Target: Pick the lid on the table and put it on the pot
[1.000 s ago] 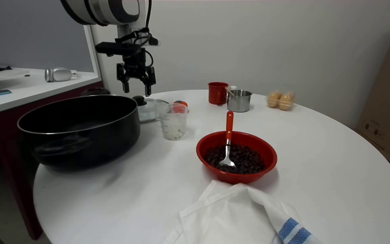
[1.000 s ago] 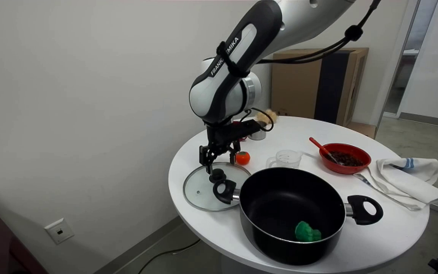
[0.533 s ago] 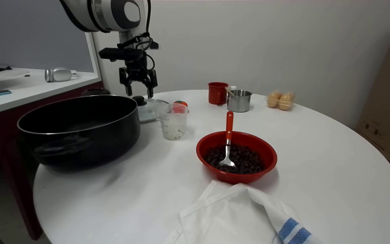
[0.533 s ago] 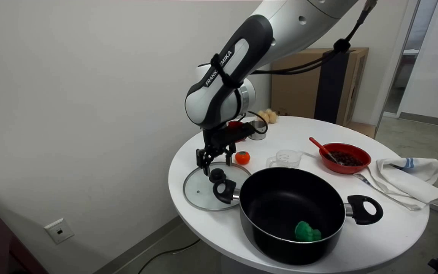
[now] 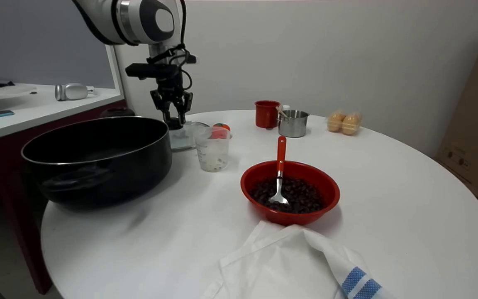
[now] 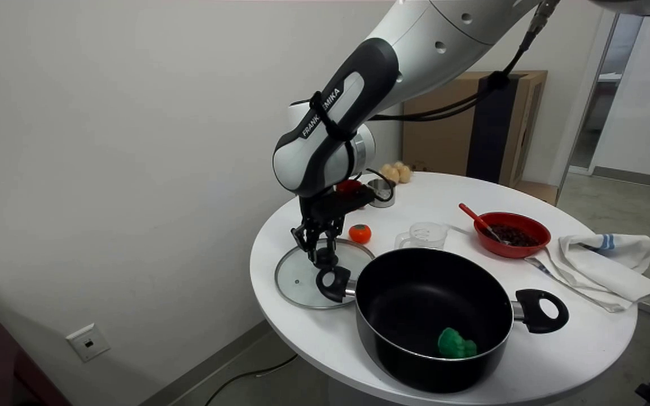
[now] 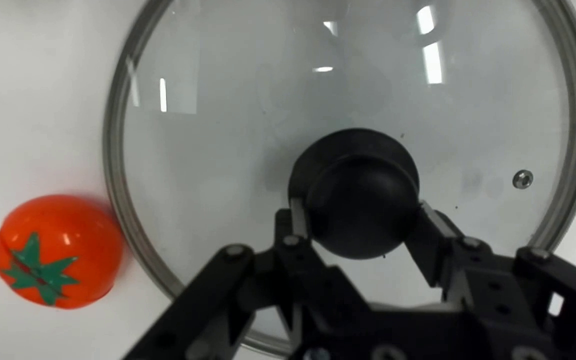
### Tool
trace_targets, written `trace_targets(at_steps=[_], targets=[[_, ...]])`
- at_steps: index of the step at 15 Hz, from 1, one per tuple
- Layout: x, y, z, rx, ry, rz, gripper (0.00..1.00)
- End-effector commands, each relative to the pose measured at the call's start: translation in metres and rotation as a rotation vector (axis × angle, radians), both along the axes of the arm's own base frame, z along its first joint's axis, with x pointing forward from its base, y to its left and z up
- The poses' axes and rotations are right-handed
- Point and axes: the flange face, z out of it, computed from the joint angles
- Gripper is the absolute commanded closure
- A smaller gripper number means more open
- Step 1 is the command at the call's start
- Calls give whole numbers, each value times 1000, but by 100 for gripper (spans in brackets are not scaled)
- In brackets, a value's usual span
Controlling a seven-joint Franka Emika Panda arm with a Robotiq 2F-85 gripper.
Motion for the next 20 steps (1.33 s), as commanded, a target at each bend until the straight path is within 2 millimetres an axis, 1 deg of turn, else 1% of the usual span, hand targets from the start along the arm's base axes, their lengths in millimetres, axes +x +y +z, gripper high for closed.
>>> trace_targets(at_steps=[1, 5, 14, 18, 20], targets=[[8, -1, 5, -27, -12, 23, 75], [12, -12, 13, -37, -36, 20, 75], [31, -61, 42, -42, -88, -5, 75], [36, -76, 62, -26, -117, -4, 75], [39, -81, 79, -10, -137, -9, 75]])
